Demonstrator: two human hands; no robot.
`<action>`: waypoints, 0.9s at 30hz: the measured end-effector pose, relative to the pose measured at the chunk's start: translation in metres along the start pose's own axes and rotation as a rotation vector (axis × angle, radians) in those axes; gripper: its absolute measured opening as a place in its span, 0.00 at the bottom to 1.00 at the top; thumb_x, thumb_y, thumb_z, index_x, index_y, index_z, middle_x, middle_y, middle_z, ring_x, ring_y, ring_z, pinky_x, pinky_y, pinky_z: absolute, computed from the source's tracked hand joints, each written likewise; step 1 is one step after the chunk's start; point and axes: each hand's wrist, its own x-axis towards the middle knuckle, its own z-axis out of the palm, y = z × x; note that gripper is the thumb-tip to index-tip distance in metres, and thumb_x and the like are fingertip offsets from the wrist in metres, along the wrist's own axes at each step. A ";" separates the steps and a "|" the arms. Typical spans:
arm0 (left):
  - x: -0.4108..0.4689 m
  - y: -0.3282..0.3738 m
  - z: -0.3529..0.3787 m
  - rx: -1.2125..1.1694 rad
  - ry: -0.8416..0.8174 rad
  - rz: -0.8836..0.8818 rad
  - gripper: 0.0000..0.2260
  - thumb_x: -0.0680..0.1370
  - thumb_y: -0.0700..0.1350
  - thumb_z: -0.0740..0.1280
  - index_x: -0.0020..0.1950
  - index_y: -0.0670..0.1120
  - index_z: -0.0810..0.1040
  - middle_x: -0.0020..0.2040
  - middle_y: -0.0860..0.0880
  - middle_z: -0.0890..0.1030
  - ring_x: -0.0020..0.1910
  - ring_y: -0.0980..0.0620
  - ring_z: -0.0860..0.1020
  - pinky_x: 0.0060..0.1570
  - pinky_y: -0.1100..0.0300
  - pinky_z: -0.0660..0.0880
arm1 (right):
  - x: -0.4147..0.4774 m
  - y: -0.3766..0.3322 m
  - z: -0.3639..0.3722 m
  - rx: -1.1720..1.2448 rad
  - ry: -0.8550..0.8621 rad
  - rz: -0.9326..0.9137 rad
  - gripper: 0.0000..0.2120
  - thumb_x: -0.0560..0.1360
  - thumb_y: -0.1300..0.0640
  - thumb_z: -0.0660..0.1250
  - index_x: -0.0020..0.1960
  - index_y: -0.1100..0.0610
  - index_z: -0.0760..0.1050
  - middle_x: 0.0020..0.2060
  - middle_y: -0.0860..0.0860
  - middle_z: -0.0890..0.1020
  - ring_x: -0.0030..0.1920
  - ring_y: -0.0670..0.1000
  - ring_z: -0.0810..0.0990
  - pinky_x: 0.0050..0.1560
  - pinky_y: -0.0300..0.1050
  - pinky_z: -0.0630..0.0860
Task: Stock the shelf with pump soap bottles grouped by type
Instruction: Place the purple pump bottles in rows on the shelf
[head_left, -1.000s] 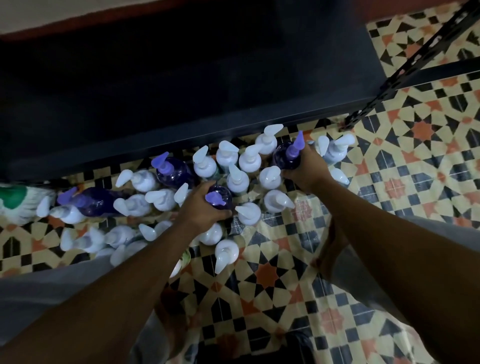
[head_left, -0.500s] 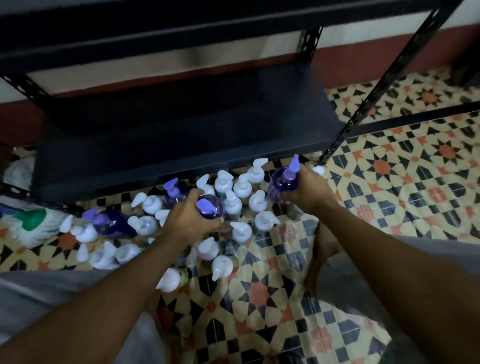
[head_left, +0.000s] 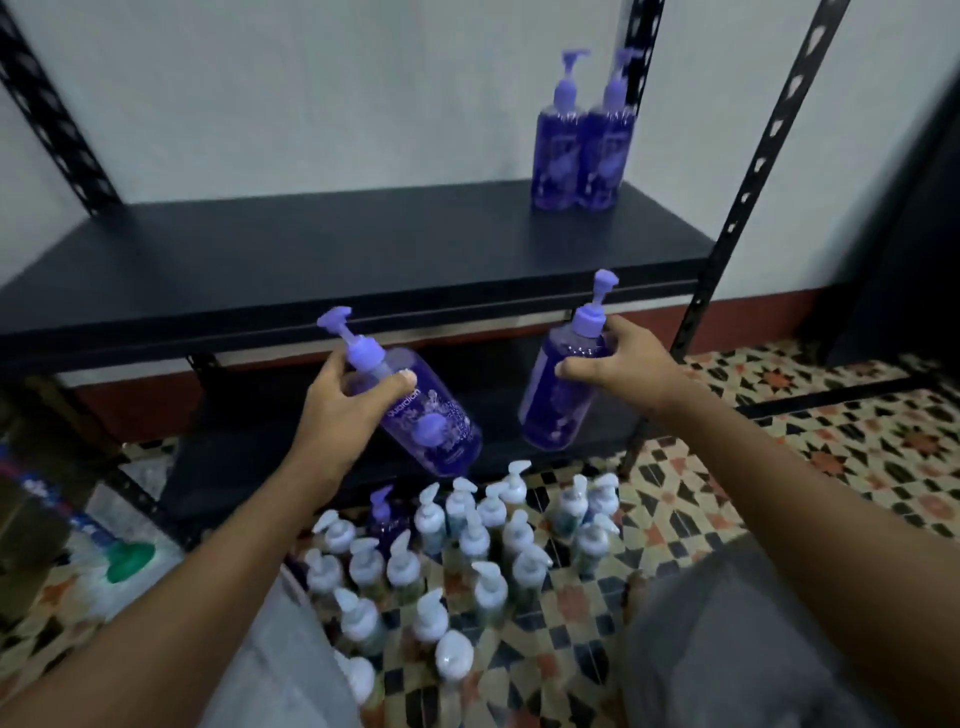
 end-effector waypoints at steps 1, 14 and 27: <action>-0.001 0.006 -0.002 -0.125 0.004 -0.040 0.18 0.68 0.51 0.77 0.55 0.51 0.79 0.49 0.48 0.85 0.46 0.49 0.84 0.49 0.50 0.81 | -0.004 -0.012 -0.002 0.057 -0.009 -0.005 0.15 0.69 0.58 0.78 0.52 0.50 0.77 0.47 0.48 0.84 0.47 0.46 0.84 0.47 0.41 0.79; -0.026 -0.013 -0.003 -0.570 -0.041 -0.430 0.26 0.73 0.67 0.68 0.55 0.47 0.83 0.45 0.46 0.85 0.43 0.48 0.84 0.48 0.50 0.81 | -0.032 -0.019 0.062 0.902 -0.138 0.379 0.18 0.72 0.43 0.74 0.52 0.56 0.79 0.40 0.53 0.83 0.39 0.52 0.83 0.48 0.52 0.81; -0.021 -0.018 0.000 -0.600 -0.245 -0.555 0.23 0.74 0.49 0.71 0.66 0.40 0.77 0.49 0.41 0.84 0.47 0.43 0.83 0.49 0.48 0.82 | -0.021 -0.015 0.083 1.024 -0.218 0.522 0.17 0.74 0.50 0.74 0.58 0.57 0.76 0.42 0.55 0.82 0.44 0.56 0.83 0.57 0.59 0.80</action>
